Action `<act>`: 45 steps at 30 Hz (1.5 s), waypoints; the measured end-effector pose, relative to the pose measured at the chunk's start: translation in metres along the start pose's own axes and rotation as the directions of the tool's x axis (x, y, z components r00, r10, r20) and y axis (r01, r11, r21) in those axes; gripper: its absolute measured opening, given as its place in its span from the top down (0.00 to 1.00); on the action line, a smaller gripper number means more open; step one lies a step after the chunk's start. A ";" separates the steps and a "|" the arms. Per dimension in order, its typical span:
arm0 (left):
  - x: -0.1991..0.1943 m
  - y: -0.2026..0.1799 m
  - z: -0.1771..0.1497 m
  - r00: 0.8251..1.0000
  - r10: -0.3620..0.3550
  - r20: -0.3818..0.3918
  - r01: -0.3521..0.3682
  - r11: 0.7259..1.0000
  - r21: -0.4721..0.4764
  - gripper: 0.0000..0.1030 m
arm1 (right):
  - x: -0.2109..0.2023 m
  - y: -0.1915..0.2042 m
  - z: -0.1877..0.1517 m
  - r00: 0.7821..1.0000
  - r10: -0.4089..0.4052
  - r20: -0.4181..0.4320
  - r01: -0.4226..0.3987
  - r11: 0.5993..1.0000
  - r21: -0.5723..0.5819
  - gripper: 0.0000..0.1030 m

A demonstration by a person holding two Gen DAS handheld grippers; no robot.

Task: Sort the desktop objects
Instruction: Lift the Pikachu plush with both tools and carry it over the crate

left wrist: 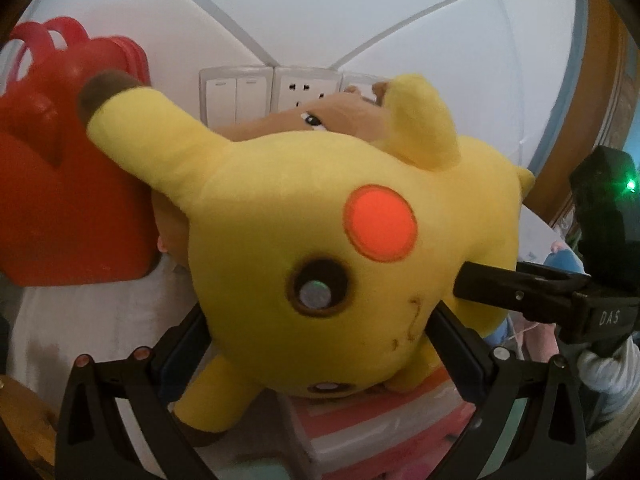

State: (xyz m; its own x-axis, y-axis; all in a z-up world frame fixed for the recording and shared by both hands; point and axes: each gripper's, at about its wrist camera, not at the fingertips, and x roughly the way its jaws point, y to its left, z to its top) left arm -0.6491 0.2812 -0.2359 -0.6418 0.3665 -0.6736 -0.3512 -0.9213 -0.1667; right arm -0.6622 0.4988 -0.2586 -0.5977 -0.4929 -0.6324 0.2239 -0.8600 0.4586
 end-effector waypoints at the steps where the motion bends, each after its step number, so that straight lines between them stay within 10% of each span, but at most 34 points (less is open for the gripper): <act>1: -0.005 -0.001 0.001 1.000 0.001 0.011 -0.001 1.000 -0.004 0.02 | -0.006 0.003 -0.001 1.000 0.002 0.016 -0.002 1.000 -0.003 0.08; 18: -0.137 -0.045 0.020 0.986 -0.002 0.169 -0.006 0.999 0.047 0.06 | -0.122 0.068 0.004 0.985 0.073 0.156 -0.064 0.996 -0.058 0.10; 31: -0.282 -0.070 0.021 0.943 0.068 0.325 -0.091 0.994 0.056 0.06 | -0.229 0.153 0.001 0.951 0.165 0.260 -0.117 0.975 -0.190 0.10; 45: -0.416 -0.035 -0.040 0.885 0.227 0.406 -0.232 0.972 -0.037 0.06 | -0.249 0.265 -0.033 0.923 0.327 0.205 -0.246 0.908 -0.339 0.10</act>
State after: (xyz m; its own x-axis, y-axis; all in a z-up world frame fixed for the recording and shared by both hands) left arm -0.3423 0.1559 0.0218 -0.9248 0.1679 -0.3413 -0.1670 -0.9854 -0.0321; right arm -0.4287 0.3888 -0.0003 -0.6360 -0.7086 -0.3056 0.6115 -0.7043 0.3606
